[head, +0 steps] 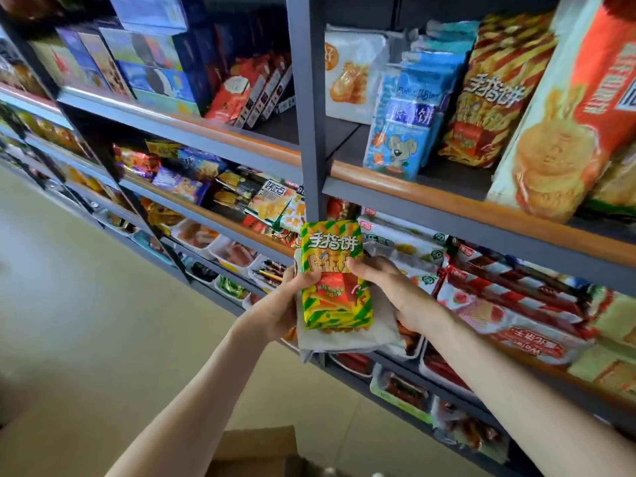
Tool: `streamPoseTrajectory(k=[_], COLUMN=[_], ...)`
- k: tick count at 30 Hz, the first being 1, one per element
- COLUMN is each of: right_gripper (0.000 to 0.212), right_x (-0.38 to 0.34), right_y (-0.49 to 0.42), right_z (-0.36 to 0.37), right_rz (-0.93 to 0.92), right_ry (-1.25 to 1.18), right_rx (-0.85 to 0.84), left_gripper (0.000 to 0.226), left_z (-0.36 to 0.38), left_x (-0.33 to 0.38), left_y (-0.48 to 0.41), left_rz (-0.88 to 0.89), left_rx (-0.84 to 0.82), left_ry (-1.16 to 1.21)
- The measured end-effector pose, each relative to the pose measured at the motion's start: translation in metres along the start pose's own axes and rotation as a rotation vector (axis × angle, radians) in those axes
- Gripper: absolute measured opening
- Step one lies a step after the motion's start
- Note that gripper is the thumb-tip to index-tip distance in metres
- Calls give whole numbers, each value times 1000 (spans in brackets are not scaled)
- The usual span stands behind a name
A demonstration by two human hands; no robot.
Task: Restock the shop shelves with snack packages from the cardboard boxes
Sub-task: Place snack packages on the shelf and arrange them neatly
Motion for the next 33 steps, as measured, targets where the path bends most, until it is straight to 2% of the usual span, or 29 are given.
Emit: streamPoseTrajectory(k=[4, 5, 7, 8, 10, 12, 15, 19, 21, 26, 30, 31, 33], right_gripper=[86, 88, 79, 68, 47, 43, 50, 62, 57, 43, 49, 52, 53], right_x=[-4, -7, -12, -15, -21, -25, -33, -51, -61, -81, -97, -100, -106], right_y=[-5, -5, -2, 0, 7, 15, 26, 41, 49, 66, 74, 74, 75], right_z=[-9, -12, -16, -18, -21, -24, -29, -44, -56, -82, -98, -102, -111], right_rz=[79, 96, 123, 130, 129, 123, 85, -38, -105, -344, -585, -633, -690], right_ry=[-139, -162, -175, -190, -233, -271, -306, -307, -318, -374, -306, -270, -153], right_rx=[-68, -75, -91, -103, -116, -104, -42, 139, 244, 374, 520, 574, 751], left_gripper=[114, 113, 106, 98, 72, 44, 29, 28, 27, 41, 45, 48, 70], left_z=[7, 8, 13, 14, 21, 28, 34, 38, 41, 39, 25, 23, 21], left_x=[2, 3, 8, 10, 17, 25, 36, 49, 54, 65, 77, 81, 91], left_y=[-6, -8, -9, -10, -11, -7, -1, 4, 6, 10, 15, 17, 18], left_rz=[14, 9, -11, -17, 3, 48, 100, 123, 132, 105, 100, 112, 166], left_rx=[-32, -33, -10, 8, 40, 96, 111, 80, 65, -27, -110, -122, -138], left_ry=[-34, -41, -52, -57, -81, -99, -122, -190, -217, -289, -258, -243, -224])
Point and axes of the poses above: each hand's wrist, its own y-axis away from the middle knuckle, its own z-axis out of the palm, x = y × z, the point moved 2 cm from there along -y, towards the middle knuckle, and after that the axes turned 12 degrees about y, right-handed, at the moved point
